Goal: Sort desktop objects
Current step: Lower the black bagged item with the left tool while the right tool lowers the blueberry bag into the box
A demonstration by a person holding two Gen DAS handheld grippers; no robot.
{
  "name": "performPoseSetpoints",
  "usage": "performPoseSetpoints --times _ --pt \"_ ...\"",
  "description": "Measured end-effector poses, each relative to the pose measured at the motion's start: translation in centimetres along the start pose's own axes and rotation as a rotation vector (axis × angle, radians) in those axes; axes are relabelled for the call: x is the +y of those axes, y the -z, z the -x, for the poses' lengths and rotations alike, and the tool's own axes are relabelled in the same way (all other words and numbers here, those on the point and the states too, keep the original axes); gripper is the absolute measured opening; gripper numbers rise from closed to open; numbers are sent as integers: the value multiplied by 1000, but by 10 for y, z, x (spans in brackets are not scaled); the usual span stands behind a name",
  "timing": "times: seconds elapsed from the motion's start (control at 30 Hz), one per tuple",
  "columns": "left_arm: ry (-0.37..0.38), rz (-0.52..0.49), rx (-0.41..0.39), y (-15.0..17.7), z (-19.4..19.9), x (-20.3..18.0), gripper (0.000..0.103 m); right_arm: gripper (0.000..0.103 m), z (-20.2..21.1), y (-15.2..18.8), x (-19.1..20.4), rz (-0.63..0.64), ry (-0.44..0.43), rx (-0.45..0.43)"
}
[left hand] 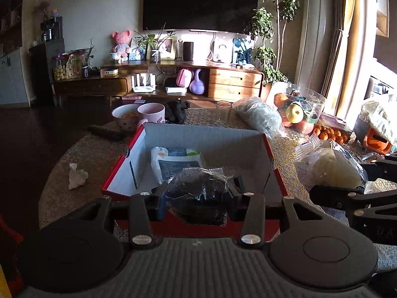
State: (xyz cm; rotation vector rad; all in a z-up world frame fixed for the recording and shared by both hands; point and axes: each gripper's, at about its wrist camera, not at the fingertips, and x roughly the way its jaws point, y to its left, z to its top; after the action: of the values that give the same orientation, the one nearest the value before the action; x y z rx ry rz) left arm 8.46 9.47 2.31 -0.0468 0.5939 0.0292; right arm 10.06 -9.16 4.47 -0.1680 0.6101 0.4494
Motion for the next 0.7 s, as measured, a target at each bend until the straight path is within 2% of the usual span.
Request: performPoseSetpoints --times 0.3,0.7 --pt "-37 -28 -2 -20 -25 17 44 56 -24 -25 1 90 -3 -28" --pt "-24 -48 83 -33 -75 23 44 56 -70 -34 2 121 -27 53"
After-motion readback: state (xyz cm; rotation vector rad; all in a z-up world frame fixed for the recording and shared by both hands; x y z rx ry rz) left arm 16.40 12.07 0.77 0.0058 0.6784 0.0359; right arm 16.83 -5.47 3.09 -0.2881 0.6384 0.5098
